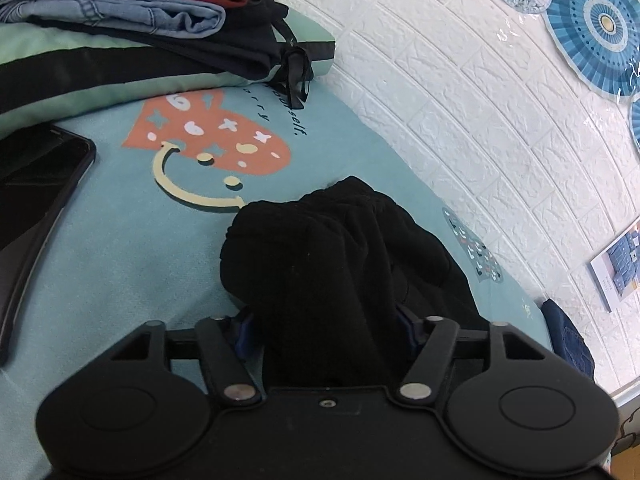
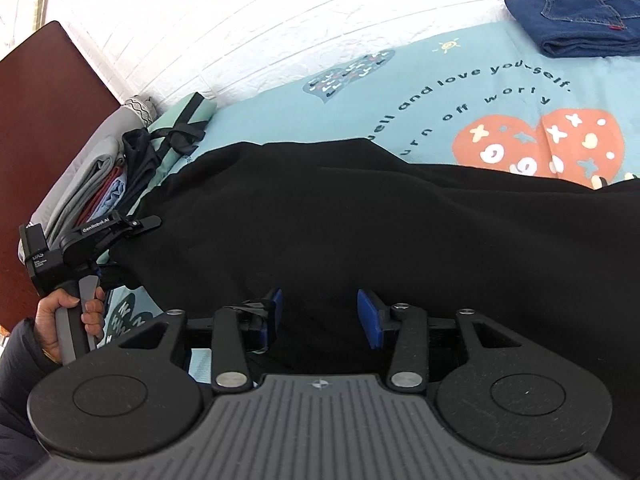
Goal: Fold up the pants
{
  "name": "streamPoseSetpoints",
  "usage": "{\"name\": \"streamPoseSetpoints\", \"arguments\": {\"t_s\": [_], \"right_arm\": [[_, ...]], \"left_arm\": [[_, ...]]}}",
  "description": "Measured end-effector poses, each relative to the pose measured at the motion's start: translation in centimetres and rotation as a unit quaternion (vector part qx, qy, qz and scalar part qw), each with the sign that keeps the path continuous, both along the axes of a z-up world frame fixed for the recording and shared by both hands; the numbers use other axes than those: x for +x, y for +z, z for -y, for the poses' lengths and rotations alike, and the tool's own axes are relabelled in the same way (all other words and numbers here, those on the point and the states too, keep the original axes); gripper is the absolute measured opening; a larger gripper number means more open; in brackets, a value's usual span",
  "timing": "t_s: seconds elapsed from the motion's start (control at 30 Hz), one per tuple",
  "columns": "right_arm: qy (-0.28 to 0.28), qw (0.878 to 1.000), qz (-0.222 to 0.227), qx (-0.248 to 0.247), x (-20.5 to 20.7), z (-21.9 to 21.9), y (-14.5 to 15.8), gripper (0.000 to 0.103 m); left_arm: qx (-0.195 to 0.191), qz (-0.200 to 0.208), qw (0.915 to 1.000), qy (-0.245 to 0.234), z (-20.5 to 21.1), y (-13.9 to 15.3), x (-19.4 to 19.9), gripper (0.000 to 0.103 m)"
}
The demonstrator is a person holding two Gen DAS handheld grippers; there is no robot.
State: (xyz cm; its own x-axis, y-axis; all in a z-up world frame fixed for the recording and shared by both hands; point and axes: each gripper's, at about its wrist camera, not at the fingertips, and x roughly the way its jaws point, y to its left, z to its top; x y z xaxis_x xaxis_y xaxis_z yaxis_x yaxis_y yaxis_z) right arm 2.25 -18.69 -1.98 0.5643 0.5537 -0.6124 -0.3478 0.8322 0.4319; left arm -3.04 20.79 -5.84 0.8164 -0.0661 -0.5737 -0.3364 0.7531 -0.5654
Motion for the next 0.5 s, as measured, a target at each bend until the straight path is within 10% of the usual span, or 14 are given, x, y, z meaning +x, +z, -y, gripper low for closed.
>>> {"name": "streamPoseSetpoints", "arguments": {"t_s": [0.3,0.5], "right_arm": [[-0.005,1.000,0.010,0.003,0.0,0.4,-0.1,0.063],[-0.040,0.999,0.023,0.012,-1.2,3.5,0.3,0.063]], "left_arm": [[0.017,0.054,0.9971,-0.051,2.8,4.0,0.4,0.103],[0.020,0.136,0.9754,-0.172,9.8,9.5,0.1,0.103]]}}
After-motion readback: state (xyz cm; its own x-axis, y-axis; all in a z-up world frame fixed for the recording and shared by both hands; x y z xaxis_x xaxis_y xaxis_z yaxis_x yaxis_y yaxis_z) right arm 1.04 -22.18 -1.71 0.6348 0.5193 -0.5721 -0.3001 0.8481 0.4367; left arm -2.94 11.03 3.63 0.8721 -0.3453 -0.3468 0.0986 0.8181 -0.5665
